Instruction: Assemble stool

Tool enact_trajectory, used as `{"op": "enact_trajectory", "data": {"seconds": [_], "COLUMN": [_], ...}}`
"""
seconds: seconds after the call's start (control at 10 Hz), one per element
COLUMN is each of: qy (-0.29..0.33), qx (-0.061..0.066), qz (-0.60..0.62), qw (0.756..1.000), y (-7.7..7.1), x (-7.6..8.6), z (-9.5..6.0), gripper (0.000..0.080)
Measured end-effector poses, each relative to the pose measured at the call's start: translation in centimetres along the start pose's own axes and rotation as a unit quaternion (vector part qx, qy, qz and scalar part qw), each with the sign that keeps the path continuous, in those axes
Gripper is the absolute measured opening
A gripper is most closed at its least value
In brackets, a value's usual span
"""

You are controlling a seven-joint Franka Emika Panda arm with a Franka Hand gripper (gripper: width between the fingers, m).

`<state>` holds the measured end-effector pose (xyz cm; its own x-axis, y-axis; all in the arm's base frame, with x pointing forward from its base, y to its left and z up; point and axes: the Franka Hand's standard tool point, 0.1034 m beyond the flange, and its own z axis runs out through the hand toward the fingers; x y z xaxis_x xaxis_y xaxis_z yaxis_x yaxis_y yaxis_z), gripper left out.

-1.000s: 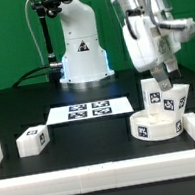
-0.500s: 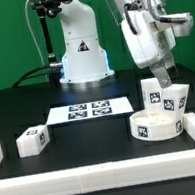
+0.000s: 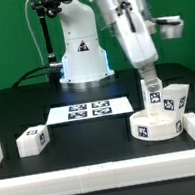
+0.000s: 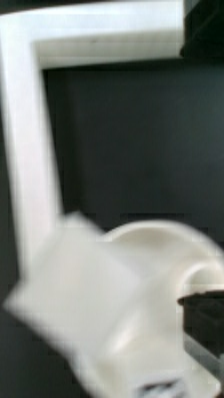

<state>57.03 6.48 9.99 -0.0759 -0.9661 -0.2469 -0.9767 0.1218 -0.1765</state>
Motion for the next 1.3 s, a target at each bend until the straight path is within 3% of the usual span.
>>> {"op": "enact_trajectory", "data": {"seconds": [0.1, 0.2, 0.6, 0.7, 0.9, 1.0, 1.3], "qy": [0.005, 0.013, 0.016, 0.025, 0.055, 0.061, 0.047], "qx": [0.003, 0.008, 0.004, -0.022, -0.056, -0.066, -0.072], "qz": [-0.039, -0.038, -0.152, -0.238, -0.421, -0.462, -0.532], "qw": [0.999, 0.999, 0.988, 0.971, 0.904, 0.882, 0.842], "y": [-0.7, -0.9, -0.8, -0.5, -1.1, -1.1, -1.6], "x": [2.4, 3.4, 3.3, 3.4, 5.5, 5.6, 6.9], "z": [0.0, 0.1, 0.2, 0.5, 0.4, 0.5, 0.0], "gripper": [0.0648, 0.0648, 0.0648, 0.0648, 0.0648, 0.0648, 0.0648]}}
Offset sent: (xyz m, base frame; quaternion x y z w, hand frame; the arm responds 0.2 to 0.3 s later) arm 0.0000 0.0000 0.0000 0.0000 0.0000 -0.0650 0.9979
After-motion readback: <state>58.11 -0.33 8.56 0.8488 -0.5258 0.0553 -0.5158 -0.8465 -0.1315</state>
